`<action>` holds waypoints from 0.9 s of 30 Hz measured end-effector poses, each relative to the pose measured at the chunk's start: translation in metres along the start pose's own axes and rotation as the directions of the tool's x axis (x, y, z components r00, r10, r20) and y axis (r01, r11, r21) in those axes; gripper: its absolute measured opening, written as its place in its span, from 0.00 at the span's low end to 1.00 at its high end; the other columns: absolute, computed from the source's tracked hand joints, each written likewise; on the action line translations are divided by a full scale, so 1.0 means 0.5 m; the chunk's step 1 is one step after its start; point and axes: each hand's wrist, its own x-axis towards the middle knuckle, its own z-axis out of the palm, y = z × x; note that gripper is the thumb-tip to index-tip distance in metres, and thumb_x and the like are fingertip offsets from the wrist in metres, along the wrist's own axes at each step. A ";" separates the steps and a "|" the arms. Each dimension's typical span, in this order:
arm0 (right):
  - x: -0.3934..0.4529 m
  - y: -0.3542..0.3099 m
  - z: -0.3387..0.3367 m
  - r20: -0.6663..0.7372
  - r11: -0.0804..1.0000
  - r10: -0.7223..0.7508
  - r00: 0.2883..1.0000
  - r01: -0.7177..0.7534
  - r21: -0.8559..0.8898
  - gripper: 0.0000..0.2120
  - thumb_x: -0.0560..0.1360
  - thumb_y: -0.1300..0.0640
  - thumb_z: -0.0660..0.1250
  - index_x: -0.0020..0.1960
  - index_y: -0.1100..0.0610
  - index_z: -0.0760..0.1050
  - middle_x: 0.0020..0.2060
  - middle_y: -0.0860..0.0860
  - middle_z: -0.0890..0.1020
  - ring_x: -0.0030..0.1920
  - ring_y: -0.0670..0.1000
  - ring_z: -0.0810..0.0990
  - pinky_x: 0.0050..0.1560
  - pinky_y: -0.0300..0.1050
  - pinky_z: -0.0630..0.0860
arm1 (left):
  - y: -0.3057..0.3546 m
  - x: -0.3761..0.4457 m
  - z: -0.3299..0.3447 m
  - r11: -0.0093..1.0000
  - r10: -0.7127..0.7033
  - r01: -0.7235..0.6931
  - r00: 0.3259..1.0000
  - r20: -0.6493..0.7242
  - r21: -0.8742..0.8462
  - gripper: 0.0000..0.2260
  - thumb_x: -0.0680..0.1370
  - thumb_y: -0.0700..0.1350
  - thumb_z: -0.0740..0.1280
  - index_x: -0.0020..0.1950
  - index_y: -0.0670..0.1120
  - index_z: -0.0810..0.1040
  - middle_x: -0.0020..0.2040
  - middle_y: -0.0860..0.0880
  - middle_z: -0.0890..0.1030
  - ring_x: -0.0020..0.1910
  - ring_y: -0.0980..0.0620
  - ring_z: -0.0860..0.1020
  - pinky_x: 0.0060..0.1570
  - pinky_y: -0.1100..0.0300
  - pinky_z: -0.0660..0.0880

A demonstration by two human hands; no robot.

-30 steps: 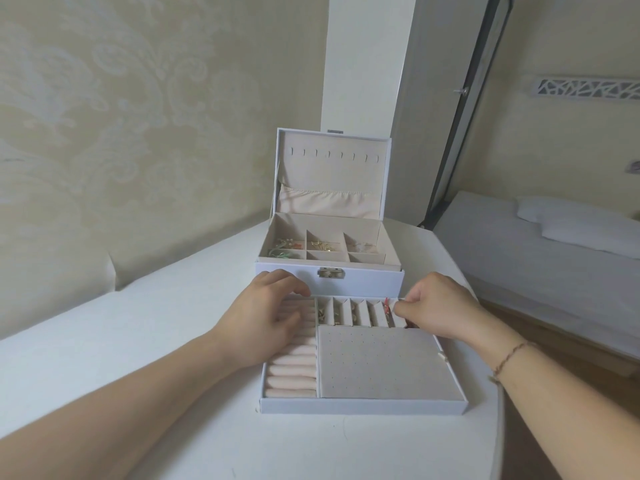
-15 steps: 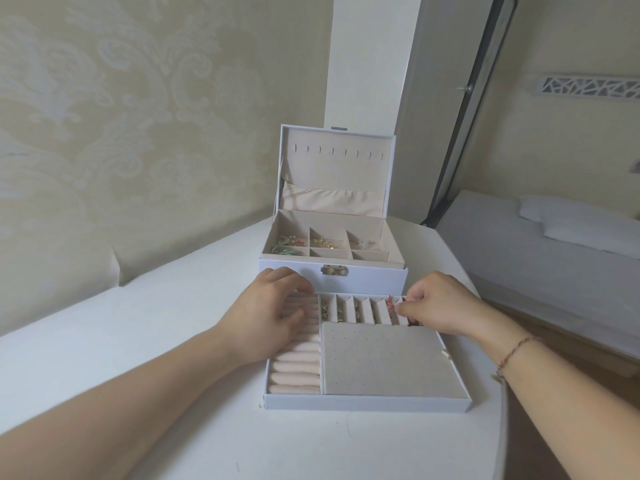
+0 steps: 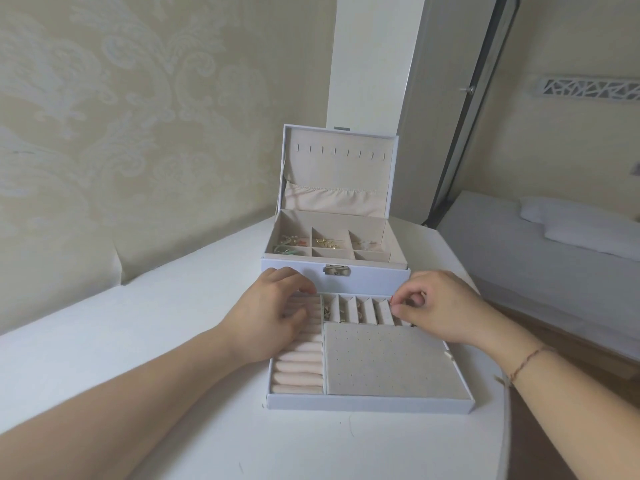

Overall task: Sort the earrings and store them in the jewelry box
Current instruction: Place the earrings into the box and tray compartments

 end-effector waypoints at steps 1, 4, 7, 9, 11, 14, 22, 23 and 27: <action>0.000 0.000 0.003 0.002 1.000 -0.005 1.000 0.005 -0.013 0.04 0.69 0.48 0.73 0.35 0.42 0.81 0.31 0.47 0.77 0.35 0.46 0.76 0.39 0.48 0.77 | 0.000 0.000 0.000 1.000 0.001 -0.001 1.000 0.001 -0.001 0.15 0.71 0.45 0.63 0.57 0.49 0.79 0.52 0.57 0.77 0.51 0.55 0.71 0.52 0.71 0.64; 0.002 0.000 0.002 0.003 0.999 0.006 1.000 -0.006 -0.040 0.11 0.69 0.49 0.74 0.30 0.39 0.77 0.31 0.47 0.78 0.35 0.46 0.76 0.39 0.48 0.77 | -0.001 0.001 0.000 1.000 0.004 -0.004 1.000 0.004 -0.003 0.15 0.71 0.45 0.64 0.57 0.48 0.79 0.52 0.57 0.77 0.52 0.54 0.72 0.53 0.73 0.63; 0.004 -0.001 -0.004 0.022 0.999 0.021 1.000 -0.020 -0.049 0.14 0.71 0.51 0.72 0.30 0.37 0.76 0.33 0.47 0.81 0.37 0.46 0.77 0.39 0.46 0.75 | 0.000 0.001 0.000 1.000 0.000 0.000 1.000 0.006 -0.005 0.15 0.72 0.45 0.64 0.57 0.49 0.79 0.52 0.59 0.76 0.52 0.55 0.71 0.52 0.74 0.62; 0.005 -0.004 -0.010 0.052 0.996 0.028 0.998 -0.023 -0.085 0.12 0.72 0.51 0.71 0.32 0.39 0.76 0.34 0.46 0.81 0.38 0.46 0.77 0.37 0.41 0.71 | 0.001 0.001 -0.001 1.000 0.000 0.000 1.000 0.011 -0.005 0.15 0.72 0.45 0.63 0.57 0.49 0.79 0.52 0.58 0.76 0.52 0.55 0.71 0.52 0.75 0.62; 0.009 -0.011 -0.014 0.095 0.989 0.018 0.995 -0.004 -0.148 0.13 0.73 0.51 0.69 0.32 0.40 0.75 0.34 0.45 0.81 0.38 0.45 0.76 0.36 0.38 0.66 | 0.001 0.001 -0.002 1.000 0.002 -0.002 1.000 0.013 -0.004 0.16 0.71 0.45 0.63 0.57 0.48 0.79 0.53 0.57 0.77 0.53 0.54 0.72 0.52 0.74 0.62; 0.011 -0.021 -0.018 0.144 0.986 0.027 0.989 -0.003 -0.164 0.13 0.74 0.51 0.68 0.32 0.40 0.75 0.33 0.44 0.78 0.36 0.43 0.74 0.35 0.38 0.65 | 0.001 0.001 -0.002 1.000 0.006 -0.006 1.000 0.011 0.001 0.15 0.72 0.45 0.63 0.57 0.48 0.79 0.53 0.56 0.77 0.53 0.52 0.73 0.53 0.69 0.65; 0.011 -0.015 -0.031 0.109 0.996 0.058 0.992 -0.065 0.061 0.11 0.73 0.50 0.72 0.32 0.46 0.79 0.23 0.44 0.71 0.25 0.42 0.67 0.27 0.33 0.63 | 0.001 0.002 -0.002 1.000 0.002 -0.002 1.000 0.014 0.005 0.15 0.71 0.45 0.63 0.57 0.49 0.79 0.53 0.56 0.77 0.54 0.51 0.73 0.54 0.65 0.67; 0.011 -0.013 -0.026 0.114 0.994 0.062 0.992 -0.071 0.081 0.12 0.73 0.51 0.72 0.31 0.46 0.79 0.22 0.44 0.70 0.24 0.42 0.67 0.27 0.32 0.63 | 0.001 0.003 -0.002 1.000 0.000 0.000 1.000 0.016 0.004 0.15 0.71 0.45 0.63 0.56 0.49 0.79 0.53 0.56 0.77 0.54 0.51 0.73 0.54 0.65 0.67; 0.010 0.002 -0.014 0.143 0.972 0.081 0.986 -0.110 0.205 0.11 0.74 0.54 0.72 0.33 0.48 0.82 0.32 0.50 0.82 0.29 0.43 0.69 0.33 0.35 0.67 | 0.001 0.002 -0.003 1.000 -0.004 0.004 1.000 0.020 0.004 0.15 0.71 0.45 0.62 0.57 0.49 0.80 0.54 0.55 0.78 0.54 0.51 0.73 0.55 0.64 0.68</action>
